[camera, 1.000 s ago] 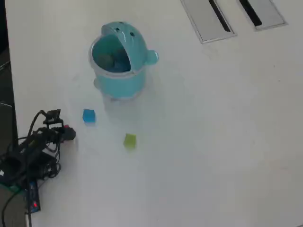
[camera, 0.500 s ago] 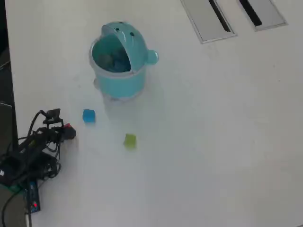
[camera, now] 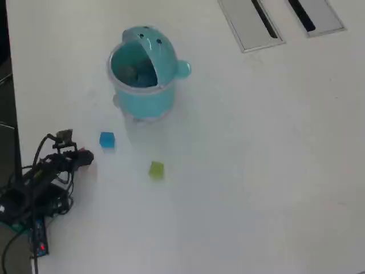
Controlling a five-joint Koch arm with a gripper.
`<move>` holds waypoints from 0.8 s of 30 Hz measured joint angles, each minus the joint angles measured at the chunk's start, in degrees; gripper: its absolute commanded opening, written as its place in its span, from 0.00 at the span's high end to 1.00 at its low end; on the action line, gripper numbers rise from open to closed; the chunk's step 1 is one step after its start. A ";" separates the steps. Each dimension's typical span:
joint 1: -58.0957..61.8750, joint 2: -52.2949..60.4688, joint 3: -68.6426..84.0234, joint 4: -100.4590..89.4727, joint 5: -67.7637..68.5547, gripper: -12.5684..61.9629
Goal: Grasp RGB lego blocks and put them in the bin one by one.
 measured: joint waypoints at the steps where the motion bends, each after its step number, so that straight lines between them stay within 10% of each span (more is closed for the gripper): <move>1: 0.00 -0.53 0.00 -0.62 -0.70 0.44; 24: -2.99 -4.57 -0.79 -5.54 0.53 0.61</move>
